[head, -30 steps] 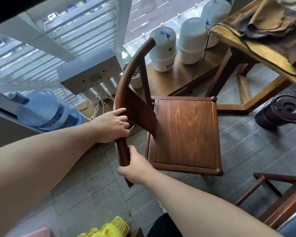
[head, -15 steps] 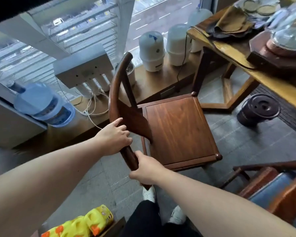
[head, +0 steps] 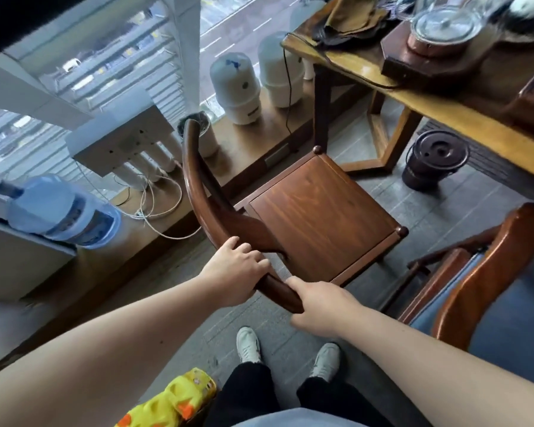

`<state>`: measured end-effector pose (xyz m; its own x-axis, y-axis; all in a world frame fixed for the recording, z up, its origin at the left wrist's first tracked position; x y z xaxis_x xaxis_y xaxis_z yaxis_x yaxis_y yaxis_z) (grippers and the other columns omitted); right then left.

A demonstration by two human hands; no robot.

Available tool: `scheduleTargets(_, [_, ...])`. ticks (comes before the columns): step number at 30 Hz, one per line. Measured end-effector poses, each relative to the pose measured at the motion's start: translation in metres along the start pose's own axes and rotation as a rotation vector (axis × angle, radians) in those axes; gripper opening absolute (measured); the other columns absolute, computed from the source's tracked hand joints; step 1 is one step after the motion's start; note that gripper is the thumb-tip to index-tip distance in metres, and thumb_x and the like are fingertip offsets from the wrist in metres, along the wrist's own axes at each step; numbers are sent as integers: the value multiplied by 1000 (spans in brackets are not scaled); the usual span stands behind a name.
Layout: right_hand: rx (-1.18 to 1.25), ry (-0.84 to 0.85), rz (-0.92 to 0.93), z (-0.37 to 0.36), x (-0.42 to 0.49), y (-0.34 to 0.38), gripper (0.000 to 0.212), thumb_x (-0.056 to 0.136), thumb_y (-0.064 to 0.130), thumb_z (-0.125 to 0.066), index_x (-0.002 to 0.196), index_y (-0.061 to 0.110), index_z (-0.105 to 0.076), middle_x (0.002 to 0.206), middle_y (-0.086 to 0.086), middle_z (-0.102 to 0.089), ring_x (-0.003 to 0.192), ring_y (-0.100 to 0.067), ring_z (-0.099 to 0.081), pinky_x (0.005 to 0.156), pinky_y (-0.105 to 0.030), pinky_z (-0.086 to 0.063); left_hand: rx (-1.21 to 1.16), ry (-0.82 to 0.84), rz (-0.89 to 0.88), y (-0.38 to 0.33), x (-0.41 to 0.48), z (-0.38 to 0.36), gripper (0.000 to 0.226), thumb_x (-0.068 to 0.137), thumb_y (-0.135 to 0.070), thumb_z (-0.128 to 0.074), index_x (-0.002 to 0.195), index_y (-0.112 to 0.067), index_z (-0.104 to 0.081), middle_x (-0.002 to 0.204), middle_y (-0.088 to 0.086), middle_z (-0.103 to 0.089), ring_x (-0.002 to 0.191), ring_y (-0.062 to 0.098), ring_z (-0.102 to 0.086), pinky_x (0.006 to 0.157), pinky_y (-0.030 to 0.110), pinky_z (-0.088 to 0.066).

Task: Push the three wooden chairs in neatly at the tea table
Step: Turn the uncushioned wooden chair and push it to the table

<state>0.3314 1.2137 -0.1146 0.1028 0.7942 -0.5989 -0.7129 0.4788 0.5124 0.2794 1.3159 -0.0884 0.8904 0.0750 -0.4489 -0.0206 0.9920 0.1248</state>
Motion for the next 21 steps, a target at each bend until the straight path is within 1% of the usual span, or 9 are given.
scheduleTargets(2, [-18, 2, -11, -1, 0, 1, 41, 82, 38, -59, 117, 29, -40, 96, -1, -63, 90, -31, -61, 76, -41, -52, -37, -52, -27, 2, -3, 2, 34, 74, -37, -61, 104, -20, -59, 97, 2, -64, 93, 29, -59, 91, 47, -43])
scheduleTargets(4, [-48, -11, -24, 0, 0, 2, 40, 84, 39, -58, 118, 28, -39, 95, -1, -61, 88, -31, -61, 73, -40, -52, -64, -95, -70, 7, -6, 3, 44, 74, -40, -62, 112, -19, -57, 105, 5, -63, 101, 29, -58, 93, 47, -44])
scheduleTargets(7, [-116, -77, -31, 5, 0, 9, 42, 87, 45, -57, 118, 22, -41, 105, -4, -57, 97, -31, -60, 69, -38, -42, -41, -158, -111, 24, -12, 6, 66, 69, -49, -71, 126, -20, -53, 123, 9, -60, 117, 30, -54, 100, 49, -44])
scheduleTargets(9, [-121, -133, -39, 10, 3, 15, 42, 87, 47, -57, 116, 18, -44, 109, -5, -52, 102, -30, -56, 71, -39, -39, -23, -162, -77, 48, -12, 4, 74, 67, -53, -72, 130, -20, -51, 130, 9, -57, 124, 30, -49, 105, 52, -39])
scheduleTargets(11, [-87, -173, -69, 14, 9, 22, 40, 87, 47, -57, 113, 18, -45, 109, -6, -51, 102, -31, -56, 72, -40, -41, -7, -139, -46, 79, -7, -5, 77, 65, -52, -73, 131, -19, -51, 132, 11, -56, 127, 32, -48, 109, 53, -35])
scheduleTargets(13, [-65, -190, -85, 12, 15, 29, 40, 87, 46, -57, 113, 18, -44, 110, -7, -52, 103, -32, -56, 74, -41, -44, 21, -113, -39, 103, -2, -12, 81, 60, -48, -77, 130, -16, -54, 130, 13, -58, 125, 33, -50, 110, 54, -33])
scheduleTargets(17, [-18, -191, -191, 7, 33, 38, 49, 85, 53, -56, 120, 21, -41, 114, -5, -52, 107, -31, -56, 78, -43, -46, 29, -118, -160, 131, 12, -18, 82, 52, -39, -80, 127, -15, -58, 126, 11, -62, 121, 31, -54, 107, 55, -36])
scheduleTargets(19, [2, -184, -248, 10, 37, 36, 56, 83, 59, -55, 124, 24, -40, 116, -4, -51, 108, -30, -56, 79, -43, -46, 18, -140, -235, 138, 18, -15, 77, 57, -38, -76, 128, -14, -57, 123, 10, -63, 119, 31, -55, 106, 52, -38])
scheduleTargets(21, [19, -186, -299, 11, 40, 36, 59, 80, 60, -55, 127, 27, -39, 116, -2, -51, 109, -28, -56, 81, -42, -46, 27, -133, -306, 149, 25, -16, 74, 63, -39, -69, 131, -15, -54, 123, 10, -62, 118, 31, -55, 105, 50, -39])
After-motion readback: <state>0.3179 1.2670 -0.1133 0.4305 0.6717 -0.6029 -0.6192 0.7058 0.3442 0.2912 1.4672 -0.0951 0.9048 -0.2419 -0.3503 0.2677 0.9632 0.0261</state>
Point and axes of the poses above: each hand's wrist, its own x-axis towards the middle knuckle, its own z-axis out of the back of the hand, y = z × x, the point moved 9 cm from there along x, towards the middle knuckle
